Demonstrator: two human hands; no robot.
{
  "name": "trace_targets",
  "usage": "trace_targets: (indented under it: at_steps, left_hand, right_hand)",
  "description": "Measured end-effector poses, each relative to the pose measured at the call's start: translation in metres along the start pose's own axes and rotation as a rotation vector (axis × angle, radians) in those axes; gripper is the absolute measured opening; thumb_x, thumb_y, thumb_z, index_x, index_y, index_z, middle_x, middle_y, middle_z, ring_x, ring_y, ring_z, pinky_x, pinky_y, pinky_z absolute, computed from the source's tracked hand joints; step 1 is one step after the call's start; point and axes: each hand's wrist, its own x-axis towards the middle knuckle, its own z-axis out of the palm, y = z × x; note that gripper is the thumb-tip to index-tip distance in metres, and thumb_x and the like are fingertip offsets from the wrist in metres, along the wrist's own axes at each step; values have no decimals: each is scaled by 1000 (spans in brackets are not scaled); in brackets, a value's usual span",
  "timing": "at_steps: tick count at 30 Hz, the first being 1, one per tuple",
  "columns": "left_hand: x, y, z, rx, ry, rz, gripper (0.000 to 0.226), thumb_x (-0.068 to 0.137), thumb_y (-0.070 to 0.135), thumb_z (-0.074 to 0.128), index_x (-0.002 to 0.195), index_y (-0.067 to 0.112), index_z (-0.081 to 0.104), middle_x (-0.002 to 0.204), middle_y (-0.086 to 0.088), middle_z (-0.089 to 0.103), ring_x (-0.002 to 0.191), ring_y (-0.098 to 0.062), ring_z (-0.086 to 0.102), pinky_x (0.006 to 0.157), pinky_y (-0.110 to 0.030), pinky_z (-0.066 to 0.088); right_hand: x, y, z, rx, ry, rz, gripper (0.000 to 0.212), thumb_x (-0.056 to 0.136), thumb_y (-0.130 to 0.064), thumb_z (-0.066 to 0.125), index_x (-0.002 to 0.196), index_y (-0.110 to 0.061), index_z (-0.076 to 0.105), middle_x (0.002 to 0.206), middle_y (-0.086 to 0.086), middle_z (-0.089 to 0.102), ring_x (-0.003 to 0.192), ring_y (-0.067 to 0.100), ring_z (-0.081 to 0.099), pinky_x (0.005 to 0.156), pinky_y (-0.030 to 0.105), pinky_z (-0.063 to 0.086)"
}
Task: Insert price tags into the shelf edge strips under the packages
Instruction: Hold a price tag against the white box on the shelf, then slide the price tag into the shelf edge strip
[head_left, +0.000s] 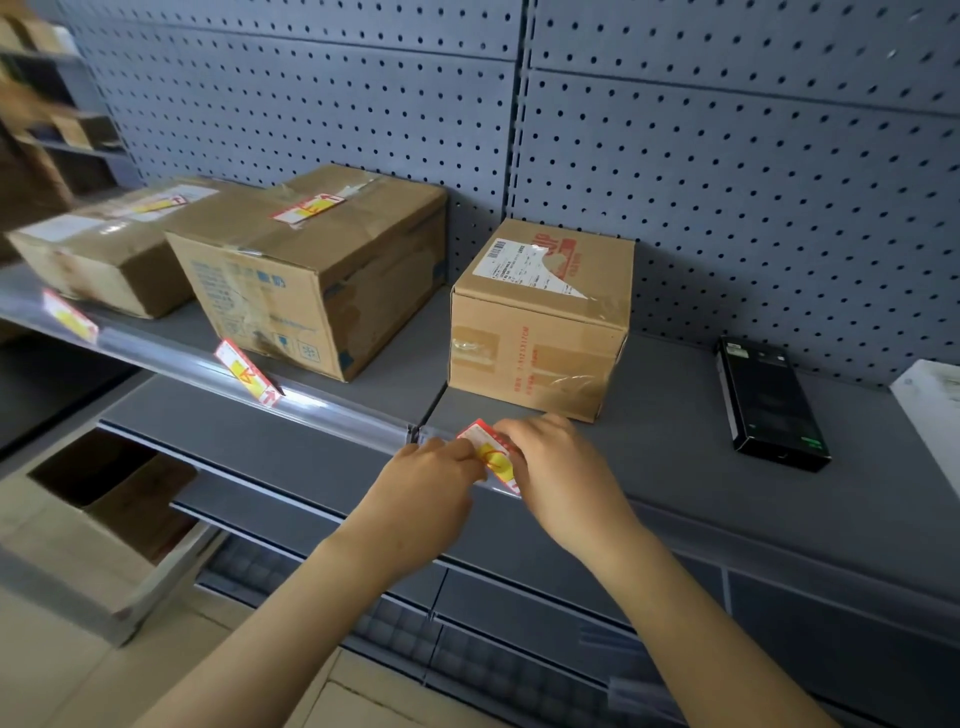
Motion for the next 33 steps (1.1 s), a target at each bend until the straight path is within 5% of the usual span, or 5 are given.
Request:
trace_targets:
  at_steps: [13,18,26,33]
  left_hand:
    - [1,9,-37,-40,208,-9,27,88,24,60,114,23,64,112,3,66,101,-22,61,85,-33,47]
    - [21,40,-41,72,201,111,30,51,13,87,78,17,74,71,-4,72,61,-30,67,55,-35,54]
    - [61,115,-31,106,204,333,35,40,15,88,72,19,72,62,-3,68,54,-28,66,49,-35,53]
    - [97,216,-27,109,166,477,28,86,25,57,113,20,60,111,0,63,102,-23,60,86,-33,44]
  right_hand:
    - [-26,6,-23,-130,58,104,36,90,-13,55,127,-17,55,123,3,60,118,21,47,88,34,45]
    - [-53,19,-44,-60,59,285,30,90,-22,58,120,-19,58,118,2,62,112,21,53,89,38,48]
    - [-113,66,-92,-116,103,478,31,92,-28,58,122,-21,57,121,0,61,111,19,53,84,31,47]
    - [-174,118,-140,-154,148,620,31,90,-28,59,119,-18,59,119,5,62,106,23,56,82,33,48]
